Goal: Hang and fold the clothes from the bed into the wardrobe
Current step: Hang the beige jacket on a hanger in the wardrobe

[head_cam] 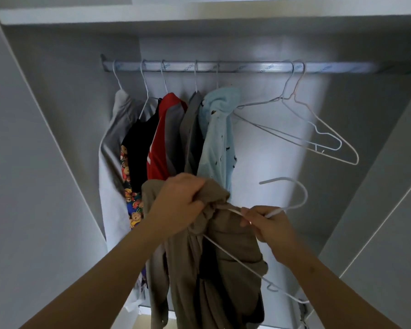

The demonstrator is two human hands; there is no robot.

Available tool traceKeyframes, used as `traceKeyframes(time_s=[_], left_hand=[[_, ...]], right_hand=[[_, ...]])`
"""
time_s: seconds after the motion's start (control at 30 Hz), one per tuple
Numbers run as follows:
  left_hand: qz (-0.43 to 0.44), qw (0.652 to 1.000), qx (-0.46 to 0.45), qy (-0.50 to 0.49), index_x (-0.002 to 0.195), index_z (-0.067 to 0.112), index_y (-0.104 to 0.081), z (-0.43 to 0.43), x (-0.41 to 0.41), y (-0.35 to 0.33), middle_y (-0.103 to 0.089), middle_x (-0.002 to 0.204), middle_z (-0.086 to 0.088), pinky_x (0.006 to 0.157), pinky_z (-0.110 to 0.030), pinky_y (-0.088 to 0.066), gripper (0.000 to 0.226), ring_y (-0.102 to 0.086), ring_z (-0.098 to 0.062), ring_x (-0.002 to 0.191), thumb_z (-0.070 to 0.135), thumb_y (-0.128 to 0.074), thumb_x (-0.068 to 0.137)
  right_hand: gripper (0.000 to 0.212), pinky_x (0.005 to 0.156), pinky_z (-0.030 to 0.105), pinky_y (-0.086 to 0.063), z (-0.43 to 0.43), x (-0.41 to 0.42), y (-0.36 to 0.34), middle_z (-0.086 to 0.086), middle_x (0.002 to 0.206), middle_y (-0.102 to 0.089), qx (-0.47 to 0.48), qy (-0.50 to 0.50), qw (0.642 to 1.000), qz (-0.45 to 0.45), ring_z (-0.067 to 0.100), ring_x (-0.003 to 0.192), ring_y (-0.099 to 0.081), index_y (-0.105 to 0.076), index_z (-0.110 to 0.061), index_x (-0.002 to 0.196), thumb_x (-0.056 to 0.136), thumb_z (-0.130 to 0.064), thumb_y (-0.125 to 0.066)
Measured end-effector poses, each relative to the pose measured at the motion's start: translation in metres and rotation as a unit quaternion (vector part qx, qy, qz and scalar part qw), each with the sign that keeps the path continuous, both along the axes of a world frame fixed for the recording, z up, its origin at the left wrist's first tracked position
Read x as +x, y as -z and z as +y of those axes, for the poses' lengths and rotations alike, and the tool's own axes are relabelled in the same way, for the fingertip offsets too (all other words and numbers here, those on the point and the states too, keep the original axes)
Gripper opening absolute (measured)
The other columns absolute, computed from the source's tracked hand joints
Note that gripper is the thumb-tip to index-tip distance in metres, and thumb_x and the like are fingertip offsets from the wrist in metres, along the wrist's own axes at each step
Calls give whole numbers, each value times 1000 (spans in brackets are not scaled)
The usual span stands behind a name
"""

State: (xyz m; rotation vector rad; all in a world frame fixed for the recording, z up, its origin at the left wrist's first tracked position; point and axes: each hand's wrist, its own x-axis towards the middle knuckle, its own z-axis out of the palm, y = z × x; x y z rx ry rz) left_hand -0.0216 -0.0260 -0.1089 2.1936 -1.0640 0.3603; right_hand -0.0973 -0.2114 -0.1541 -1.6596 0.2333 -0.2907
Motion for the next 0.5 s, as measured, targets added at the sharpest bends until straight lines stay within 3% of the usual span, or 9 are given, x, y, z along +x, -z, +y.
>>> traceKeyframes(time_s=[0.03,0.07,0.17,0.23,0.33,0.37,0.43,0.5], left_hand=[[-91,991,94,-15,109,8,-67,0,3,1,-69,102,-7,93,-35,-40,33,-61,-25,104,12,-56,78],[-126,979,162,-15,114,10,-65,-1,5,2,-68,108,-8,96,-35,-38,36,-60,-24,106,19,-56,80],[-148,957,248,-32,125,28,-54,-10,6,3,-66,109,4,80,-24,-44,37,-61,-14,97,41,-46,91],[-133,964,222,-57,125,32,-52,-14,8,2,-65,106,7,70,-22,-41,35,-60,-11,95,42,-45,92],[-83,982,138,-97,127,30,-52,-17,10,-7,-67,101,4,68,-24,-44,38,-61,-13,89,38,-53,89],[-67,986,108,-105,126,29,-52,-18,10,-10,-66,97,3,67,-25,-45,39,-60,-14,84,36,-55,88],[-52,991,42,-117,126,27,-53,-18,11,-16,-65,91,3,64,-23,-41,40,-55,-12,74,30,-60,87],[-64,990,-19,-128,125,25,-55,-17,14,-26,-67,93,-1,65,-22,-40,40,-53,-10,72,27,-63,86]], right_hand=[[41,37,13,-27,-2,0,-4,-7,32,-40,2,-2,1000,-4,2,30,-31,-64,-17,48,89,-13,-59],[40,37,12,-28,-4,1,-7,-7,32,-41,-5,-3,1000,-6,2,30,-32,-63,-15,50,89,-13,-58],[37,39,11,-31,-8,0,-15,-6,34,-43,-35,12,999,-11,2,31,-35,-63,-15,53,89,-16,-59],[29,46,14,-37,-12,1,-20,-8,40,-48,-37,52,997,-43,1,38,-41,-64,-17,59,88,-18,-61],[7,71,17,-45,-17,2,-23,-14,81,-62,-110,169,968,-149,2,74,-56,-61,-23,85,85,-17,-66],[14,77,17,-43,-17,1,-22,-15,90,-57,-141,225,946,-184,4,83,-54,-57,-24,91,84,-16,-67],[21,75,19,-41,-17,-4,-15,-12,81,-51,-143,285,918,-236,6,77,-49,-51,-23,81,82,-10,-68],[32,62,13,-39,-16,-7,-5,-9,61,-46,-121,251,939,-203,2,58,-44,-45,-20,64,83,-7,-66]])
